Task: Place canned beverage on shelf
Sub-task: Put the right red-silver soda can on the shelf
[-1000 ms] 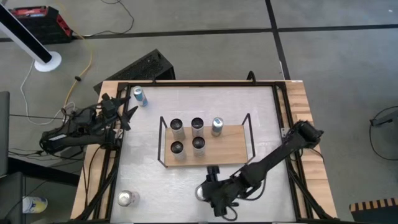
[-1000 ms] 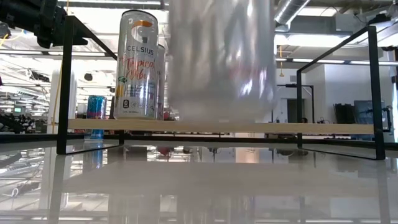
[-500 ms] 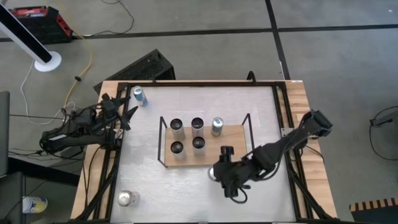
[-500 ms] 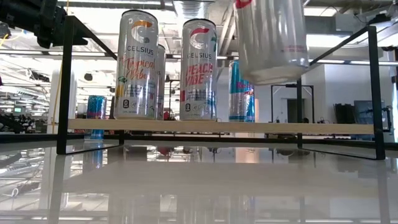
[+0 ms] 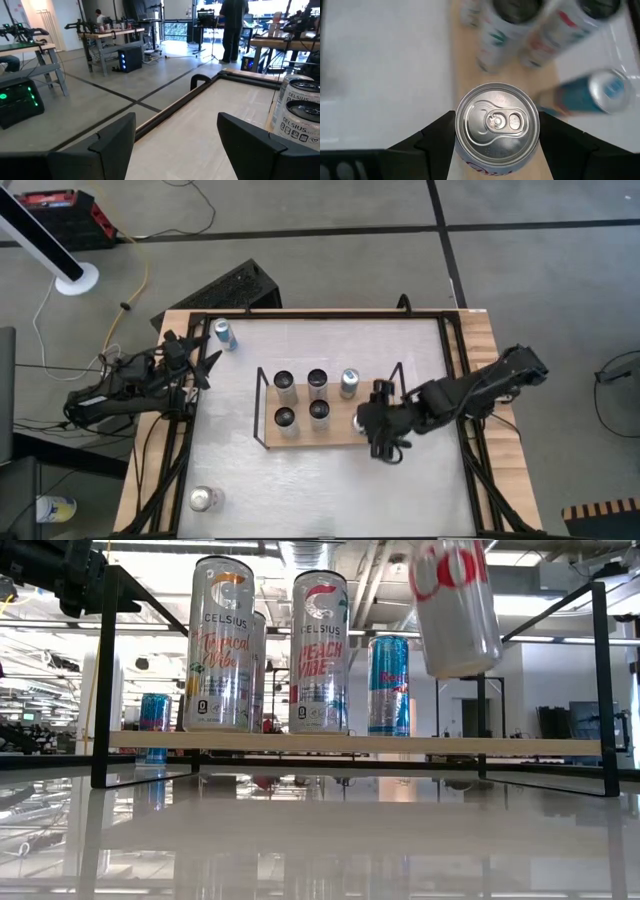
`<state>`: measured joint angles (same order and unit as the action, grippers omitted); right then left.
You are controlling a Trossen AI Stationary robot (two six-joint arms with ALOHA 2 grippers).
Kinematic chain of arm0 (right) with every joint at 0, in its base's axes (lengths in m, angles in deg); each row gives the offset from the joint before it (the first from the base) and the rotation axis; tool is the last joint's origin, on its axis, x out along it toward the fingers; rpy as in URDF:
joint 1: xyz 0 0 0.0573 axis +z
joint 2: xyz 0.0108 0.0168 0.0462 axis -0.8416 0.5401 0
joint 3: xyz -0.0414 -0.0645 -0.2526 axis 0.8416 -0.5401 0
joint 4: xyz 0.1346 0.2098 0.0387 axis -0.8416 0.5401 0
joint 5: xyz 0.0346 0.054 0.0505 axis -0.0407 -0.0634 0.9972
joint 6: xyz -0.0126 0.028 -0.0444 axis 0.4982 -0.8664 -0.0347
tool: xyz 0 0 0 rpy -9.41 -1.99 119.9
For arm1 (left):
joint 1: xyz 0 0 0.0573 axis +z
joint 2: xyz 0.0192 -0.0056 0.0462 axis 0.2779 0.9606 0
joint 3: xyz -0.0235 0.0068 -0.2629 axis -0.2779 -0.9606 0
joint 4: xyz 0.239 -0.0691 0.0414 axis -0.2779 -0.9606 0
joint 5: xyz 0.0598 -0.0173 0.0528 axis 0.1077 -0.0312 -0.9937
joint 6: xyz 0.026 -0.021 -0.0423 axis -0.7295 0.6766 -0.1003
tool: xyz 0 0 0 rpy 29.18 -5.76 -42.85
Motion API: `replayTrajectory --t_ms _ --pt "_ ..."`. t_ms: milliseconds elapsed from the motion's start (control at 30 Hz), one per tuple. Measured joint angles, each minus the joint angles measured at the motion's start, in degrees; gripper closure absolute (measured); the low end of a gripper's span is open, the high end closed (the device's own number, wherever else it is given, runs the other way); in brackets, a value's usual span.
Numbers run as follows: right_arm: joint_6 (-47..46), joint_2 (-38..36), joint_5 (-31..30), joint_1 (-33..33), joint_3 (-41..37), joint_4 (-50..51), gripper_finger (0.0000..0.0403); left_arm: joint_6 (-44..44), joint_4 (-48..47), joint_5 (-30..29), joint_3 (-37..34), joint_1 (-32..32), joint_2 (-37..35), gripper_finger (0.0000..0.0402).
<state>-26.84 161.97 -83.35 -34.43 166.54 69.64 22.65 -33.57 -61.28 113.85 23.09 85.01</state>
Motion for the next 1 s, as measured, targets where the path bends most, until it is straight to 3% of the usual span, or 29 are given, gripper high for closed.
replayTrajectory --t_ms 233,500,667,1000 --pt "0.61 -11.76 0.03 -5.63 -15.74 -10.17 0.0131 0.00 0.00 0.00 0.02 0.00 0.00 0.0136" --pt "3.60 -19.39 2.72 -12.49 -27.34 -15.93 0.0131 0.00 -0.01 0.00 0.02 -0.02 0.00 0.0136" --pt "7.01 -21.54 3.27 -15.87 -31.63 -20.80 0.0131 0.00 -0.02 0.00 0.02 0.00 0.00 0.0136" --pt "9.92 -22.22 4.60 -21.44 -33.94 -20.91 0.0131 0.00 0.00 -0.02 0.02 0.00 0.00 0.0136"
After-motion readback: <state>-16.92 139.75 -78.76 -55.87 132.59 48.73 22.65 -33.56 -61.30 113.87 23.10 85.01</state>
